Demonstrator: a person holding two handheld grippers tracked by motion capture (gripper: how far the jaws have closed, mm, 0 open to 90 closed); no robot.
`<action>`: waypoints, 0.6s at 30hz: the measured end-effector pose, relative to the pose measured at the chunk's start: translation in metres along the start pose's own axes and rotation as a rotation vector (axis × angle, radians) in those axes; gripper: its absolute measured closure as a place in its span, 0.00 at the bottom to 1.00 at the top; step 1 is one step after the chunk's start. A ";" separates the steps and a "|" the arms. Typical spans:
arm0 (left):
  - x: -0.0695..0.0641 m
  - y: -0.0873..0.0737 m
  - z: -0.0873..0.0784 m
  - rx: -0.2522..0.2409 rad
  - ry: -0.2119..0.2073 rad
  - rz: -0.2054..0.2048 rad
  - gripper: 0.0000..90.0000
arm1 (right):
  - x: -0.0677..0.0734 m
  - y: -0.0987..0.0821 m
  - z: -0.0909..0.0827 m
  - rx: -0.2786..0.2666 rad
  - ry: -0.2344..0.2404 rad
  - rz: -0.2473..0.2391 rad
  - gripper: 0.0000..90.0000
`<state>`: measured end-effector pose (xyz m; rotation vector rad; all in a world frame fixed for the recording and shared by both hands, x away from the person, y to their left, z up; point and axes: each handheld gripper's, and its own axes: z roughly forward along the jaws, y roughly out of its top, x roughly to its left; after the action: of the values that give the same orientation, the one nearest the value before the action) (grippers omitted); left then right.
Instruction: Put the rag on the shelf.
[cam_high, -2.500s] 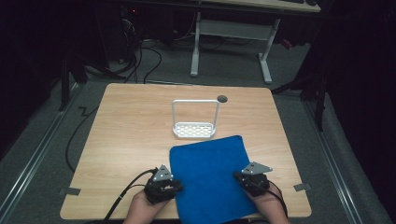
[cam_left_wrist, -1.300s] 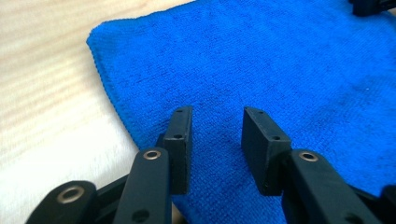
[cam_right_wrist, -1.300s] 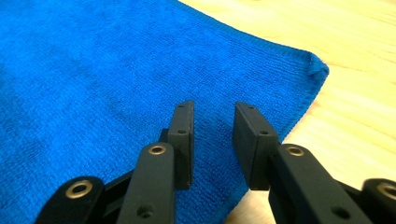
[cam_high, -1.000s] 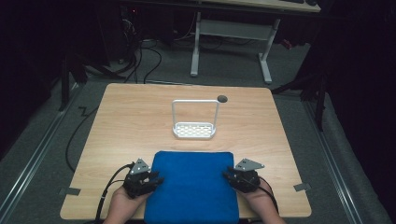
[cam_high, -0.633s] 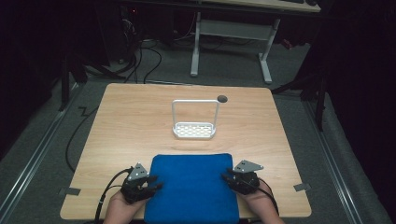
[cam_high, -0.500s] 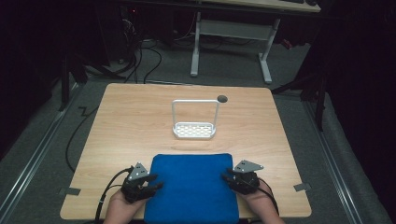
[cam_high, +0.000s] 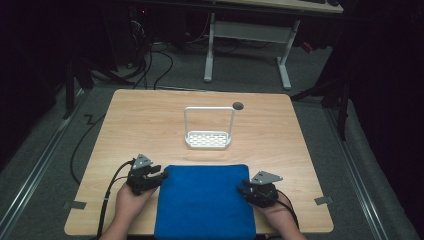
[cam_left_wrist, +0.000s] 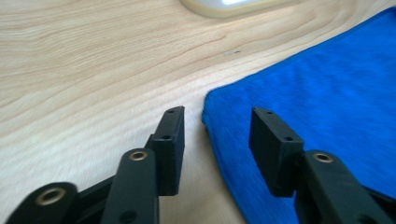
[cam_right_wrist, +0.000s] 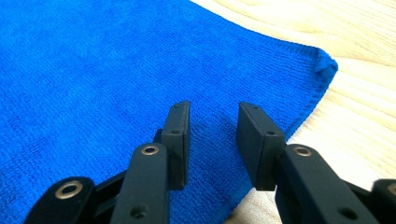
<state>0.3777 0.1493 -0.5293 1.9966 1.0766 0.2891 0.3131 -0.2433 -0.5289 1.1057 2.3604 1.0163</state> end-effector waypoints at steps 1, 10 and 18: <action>0.000 0.002 0.005 0.004 0.004 0.000 0.65 | 0.000 0.000 0.000 0.000 0.001 0.003 0.73; -0.006 0.004 0.016 0.001 0.000 0.007 0.87 | -0.010 0.003 -0.005 -0.047 -0.048 0.068 0.72; -0.001 0.002 0.015 0.005 -0.032 -0.039 0.95 | -0.035 0.021 0.011 -0.054 -0.140 0.153 0.59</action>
<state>0.3863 0.1393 -0.5368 1.9760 1.0959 0.2332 0.3522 -0.2559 -0.5213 1.3083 2.1538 1.0113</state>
